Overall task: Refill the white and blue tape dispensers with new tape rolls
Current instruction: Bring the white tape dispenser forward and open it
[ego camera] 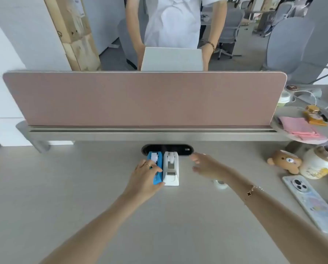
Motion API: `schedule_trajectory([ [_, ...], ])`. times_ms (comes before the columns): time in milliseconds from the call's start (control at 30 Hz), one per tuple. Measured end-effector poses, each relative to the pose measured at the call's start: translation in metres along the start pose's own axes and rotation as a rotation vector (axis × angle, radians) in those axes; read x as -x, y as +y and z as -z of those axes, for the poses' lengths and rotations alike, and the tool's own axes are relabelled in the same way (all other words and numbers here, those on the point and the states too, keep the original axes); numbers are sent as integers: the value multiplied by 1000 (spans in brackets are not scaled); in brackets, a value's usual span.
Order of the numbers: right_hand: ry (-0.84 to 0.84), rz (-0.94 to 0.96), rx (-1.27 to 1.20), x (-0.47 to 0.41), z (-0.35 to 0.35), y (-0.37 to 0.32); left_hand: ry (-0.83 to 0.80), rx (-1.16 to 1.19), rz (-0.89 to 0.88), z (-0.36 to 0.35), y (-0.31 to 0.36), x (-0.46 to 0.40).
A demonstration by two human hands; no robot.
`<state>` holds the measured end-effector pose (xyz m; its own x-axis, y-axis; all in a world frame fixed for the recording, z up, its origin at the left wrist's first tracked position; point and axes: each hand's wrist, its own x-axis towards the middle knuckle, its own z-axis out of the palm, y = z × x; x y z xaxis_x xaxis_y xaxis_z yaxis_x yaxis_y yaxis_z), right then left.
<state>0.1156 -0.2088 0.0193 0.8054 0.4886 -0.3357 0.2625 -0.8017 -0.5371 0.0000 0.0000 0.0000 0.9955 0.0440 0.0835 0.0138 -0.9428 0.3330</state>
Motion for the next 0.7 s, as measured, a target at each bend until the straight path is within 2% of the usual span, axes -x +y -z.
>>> schedule_trajectory([
  [133, 9, 45, 18, -30, -27, 3, 177, -20, -54, -30, -12, -6],
  [300, 137, 131, -195, -55, -45, 3, 438, -121, -216, -52, -16, -15],
  [467, 240, 187, -241, -60, -52, 4, 488, -206, -299, -53, -23, -21],
  [700, 220, 238, -202, -56, -48, -8, 426, -185, -271, -47, -14, -20],
])
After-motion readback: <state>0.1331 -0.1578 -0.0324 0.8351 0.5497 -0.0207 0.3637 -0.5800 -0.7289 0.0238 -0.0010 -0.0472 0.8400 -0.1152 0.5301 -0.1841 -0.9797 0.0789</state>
